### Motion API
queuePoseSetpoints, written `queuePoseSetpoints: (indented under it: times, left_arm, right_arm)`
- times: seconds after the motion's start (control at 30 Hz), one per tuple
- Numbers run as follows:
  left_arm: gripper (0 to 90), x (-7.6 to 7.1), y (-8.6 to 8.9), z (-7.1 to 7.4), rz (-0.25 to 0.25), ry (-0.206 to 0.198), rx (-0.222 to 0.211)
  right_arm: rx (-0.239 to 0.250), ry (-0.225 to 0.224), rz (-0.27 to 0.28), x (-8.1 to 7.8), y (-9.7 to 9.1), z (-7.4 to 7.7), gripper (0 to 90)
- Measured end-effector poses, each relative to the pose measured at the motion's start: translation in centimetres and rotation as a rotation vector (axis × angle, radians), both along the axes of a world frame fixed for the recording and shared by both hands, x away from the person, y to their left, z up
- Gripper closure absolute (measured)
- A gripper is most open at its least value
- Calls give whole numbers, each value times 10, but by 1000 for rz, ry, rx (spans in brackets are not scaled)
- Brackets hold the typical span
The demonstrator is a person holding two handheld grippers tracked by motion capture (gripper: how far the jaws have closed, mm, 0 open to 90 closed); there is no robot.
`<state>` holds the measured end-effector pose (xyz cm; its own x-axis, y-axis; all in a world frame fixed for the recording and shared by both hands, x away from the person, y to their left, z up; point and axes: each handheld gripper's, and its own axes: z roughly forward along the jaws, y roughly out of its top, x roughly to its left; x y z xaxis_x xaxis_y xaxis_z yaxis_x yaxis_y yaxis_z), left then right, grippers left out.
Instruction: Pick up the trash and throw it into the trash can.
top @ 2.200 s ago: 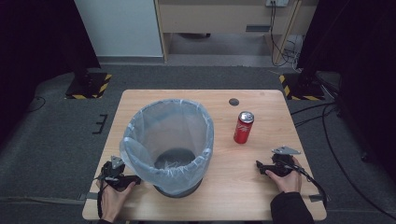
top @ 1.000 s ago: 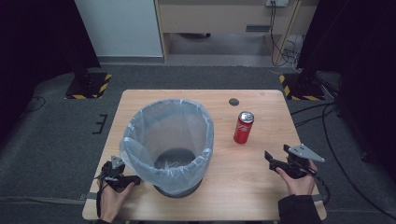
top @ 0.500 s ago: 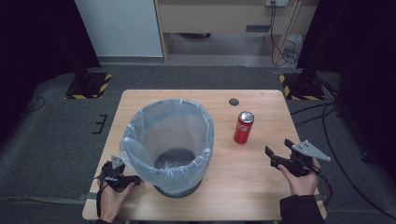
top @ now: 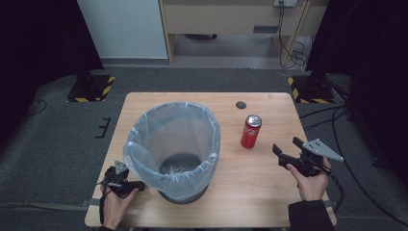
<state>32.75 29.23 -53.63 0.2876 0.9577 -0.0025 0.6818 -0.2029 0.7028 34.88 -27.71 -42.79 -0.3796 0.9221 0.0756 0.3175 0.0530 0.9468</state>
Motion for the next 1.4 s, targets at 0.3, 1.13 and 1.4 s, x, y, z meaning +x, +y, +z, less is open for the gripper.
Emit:
queuePoseSetpoints:
  times: [0.3,1.13,1.4]
  left_arm:
    - [0,0,0,0,-1,0,0]
    - [0,0,0,0,0,0,0]
    - [0,0,0,0,0,0,0]
  right_arm:
    - [16,-18,13,6,5,6,161]
    - [6,-12,26,42,26,15,159]
    - [19,-6,30,54,33,16,159]
